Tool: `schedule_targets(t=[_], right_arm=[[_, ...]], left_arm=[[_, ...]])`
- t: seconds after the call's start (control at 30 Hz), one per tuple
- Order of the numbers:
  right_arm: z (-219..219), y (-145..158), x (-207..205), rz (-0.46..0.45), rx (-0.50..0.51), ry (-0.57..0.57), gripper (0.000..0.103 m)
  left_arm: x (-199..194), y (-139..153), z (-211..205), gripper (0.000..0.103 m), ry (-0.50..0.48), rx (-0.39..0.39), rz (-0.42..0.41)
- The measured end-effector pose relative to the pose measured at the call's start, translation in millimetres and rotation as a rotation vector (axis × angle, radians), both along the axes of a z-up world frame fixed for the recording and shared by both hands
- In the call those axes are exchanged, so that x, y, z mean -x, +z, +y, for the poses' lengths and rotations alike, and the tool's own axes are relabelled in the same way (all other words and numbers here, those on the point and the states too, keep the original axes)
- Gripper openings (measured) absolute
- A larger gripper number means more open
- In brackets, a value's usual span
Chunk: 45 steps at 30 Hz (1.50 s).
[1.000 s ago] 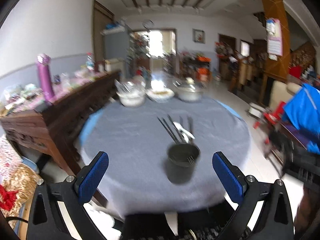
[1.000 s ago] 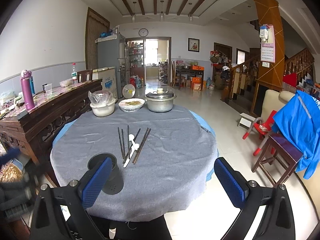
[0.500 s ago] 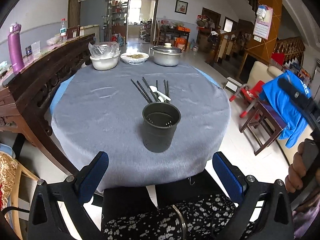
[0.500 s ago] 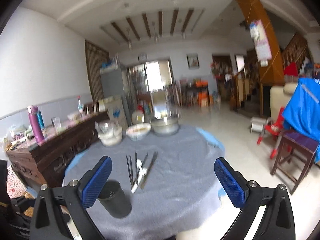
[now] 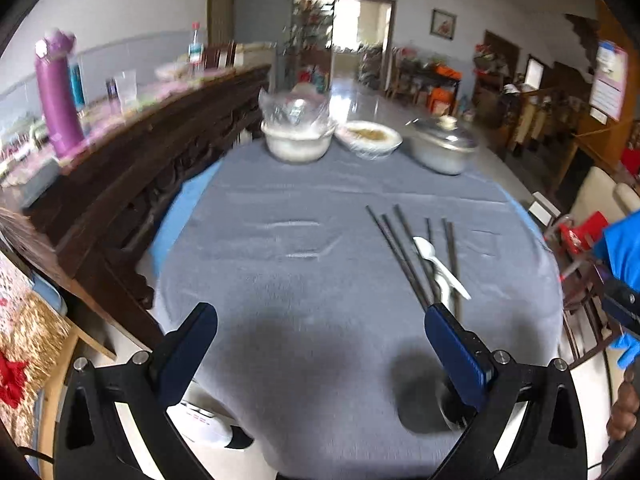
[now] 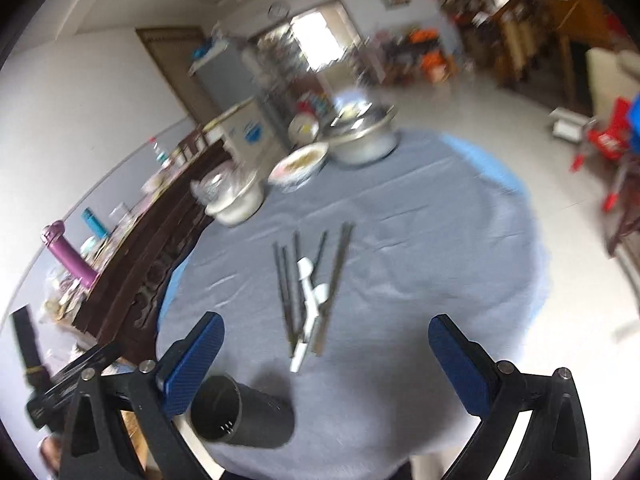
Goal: Organize utensils
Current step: 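Close the right gripper on a dark chopstick in the pile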
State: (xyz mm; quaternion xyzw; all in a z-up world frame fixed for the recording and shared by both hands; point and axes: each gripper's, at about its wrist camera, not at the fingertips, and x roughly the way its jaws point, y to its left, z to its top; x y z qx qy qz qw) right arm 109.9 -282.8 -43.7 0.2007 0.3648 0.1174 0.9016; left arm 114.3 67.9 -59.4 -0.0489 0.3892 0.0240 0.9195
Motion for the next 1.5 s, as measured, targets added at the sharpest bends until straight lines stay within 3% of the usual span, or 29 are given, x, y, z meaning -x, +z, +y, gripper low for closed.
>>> schedule_targets(t=[0.07, 0.3, 0.43, 0.5, 0.73, 0.8, 0.97, 1.07, 1.27, 1.37, 1.4, 1.5], right_arm=[[12, -9, -33, 0.046, 0.002, 0.047, 0.09], [69, -53, -141, 0.177, 0.02, 0.229, 0.053], [87, -88, -189, 0.261, 0.006, 0.247, 0.037], [92, -105, -208, 0.293, -0.009, 0.237, 0.033], [115, -124, -244, 0.307, 0.014, 0.257, 0.02], [118, -129, -251, 0.308, 0.057, 0.247, 0.02], [115, -137, -265, 0.313, 0.025, 0.243, 0.02], [116, -130, -273, 0.277, 0.003, 0.253, 0.02], [135, -127, -312, 0.309, 0.016, 0.237, 0.022], [145, -130, -328, 0.33, 0.053, 0.231, 0.037], [149, -132, -333, 0.336, 0.068, 0.228, 0.047], [161, -136, -342, 0.343, 0.107, 0.232, 0.048]], left_arm=[[-29, -11, 7, 0.098, 0.01, 0.02, 0.038], [-90, -49, 21, 0.056, 0.02, 0.096, 0.153], [-103, -67, 19, 0.053, -0.01, 0.113, 0.188], [-105, -75, 17, 0.044, -0.038, 0.118, 0.195], [-125, -88, 21, 0.035, -0.051, 0.128, 0.208], [-129, -89, 19, 0.028, -0.064, 0.133, 0.21], [-146, -89, 11, 0.027, -0.095, 0.116, 0.206], [-175, -92, 13, 0.027, -0.079, 0.108, 0.221], [-232, -97, 16, 0.027, -0.043, 0.127, 0.262], [-251, -99, 17, 0.027, -0.024, 0.142, 0.286], [-257, -101, 17, 0.027, -0.018, 0.149, 0.297], [-271, -105, 19, 0.027, -0.003, 0.176, 0.323]])
